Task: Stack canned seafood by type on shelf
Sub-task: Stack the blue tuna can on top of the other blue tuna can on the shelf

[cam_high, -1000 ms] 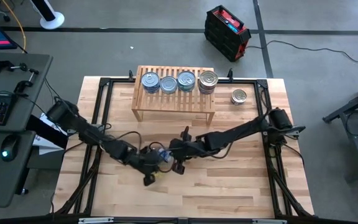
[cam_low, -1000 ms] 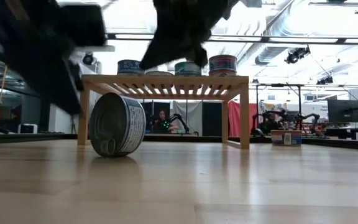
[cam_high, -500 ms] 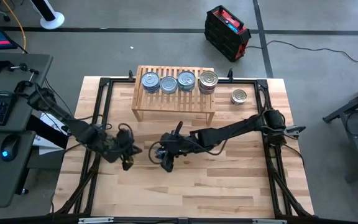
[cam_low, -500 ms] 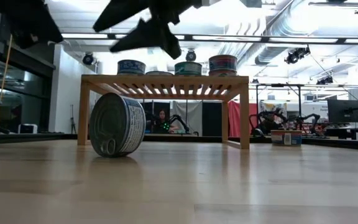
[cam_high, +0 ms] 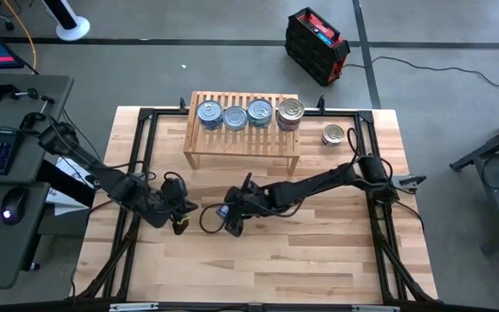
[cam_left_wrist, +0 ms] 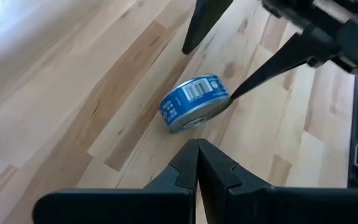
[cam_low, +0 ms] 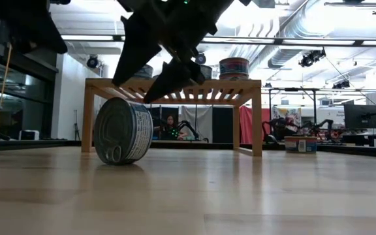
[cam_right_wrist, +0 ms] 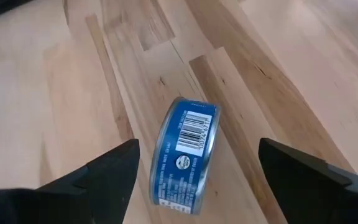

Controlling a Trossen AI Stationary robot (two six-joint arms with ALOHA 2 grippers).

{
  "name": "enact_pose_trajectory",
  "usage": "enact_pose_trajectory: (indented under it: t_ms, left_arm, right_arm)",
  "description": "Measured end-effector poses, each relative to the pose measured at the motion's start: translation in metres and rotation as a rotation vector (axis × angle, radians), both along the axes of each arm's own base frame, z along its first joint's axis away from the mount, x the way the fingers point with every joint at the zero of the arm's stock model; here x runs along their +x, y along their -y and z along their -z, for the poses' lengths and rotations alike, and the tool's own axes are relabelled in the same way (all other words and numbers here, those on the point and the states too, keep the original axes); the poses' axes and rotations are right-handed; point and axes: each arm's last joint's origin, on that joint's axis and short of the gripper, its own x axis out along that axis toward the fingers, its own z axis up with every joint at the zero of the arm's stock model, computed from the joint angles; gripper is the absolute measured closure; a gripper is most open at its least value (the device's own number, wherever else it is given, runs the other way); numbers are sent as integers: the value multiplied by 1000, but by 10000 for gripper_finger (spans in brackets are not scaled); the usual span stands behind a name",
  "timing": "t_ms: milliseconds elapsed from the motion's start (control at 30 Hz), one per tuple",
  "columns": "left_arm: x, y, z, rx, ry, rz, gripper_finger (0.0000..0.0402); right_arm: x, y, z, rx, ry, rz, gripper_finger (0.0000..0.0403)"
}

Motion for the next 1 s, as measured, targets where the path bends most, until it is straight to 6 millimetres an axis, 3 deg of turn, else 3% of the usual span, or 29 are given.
enact_pose_trajectory:
  t_ms: [200, 500, 633, 700, 833, 1000]
  left_arm:
    - [5, 4, 8, 17, -31, -5, 402]
    - [8, 6, 8, -18, -11, -29, 402]
    - [9, 6, 7, -39, 3, -40, 402]
    - [10, 7, 6, -45, 11, -41, 402]
    - [9, 6, 4, -64, 24, -33, 402]
    - [0, 1, -21, -93, 97, 8, 402]
  right_arm:
    - [1, -1, 7, 24, -23, -2, 82]
    - [10, -5, 51, 87, -105, -7, 84]
    - [11, -6, 57, 83, -111, -6, 119]
    - [13, -6, 55, 86, -93, -6, 163]
    - [17, -7, 39, 62, -69, -46, 293]
    - [22, -2, -18, -5, 35, -139, 292]
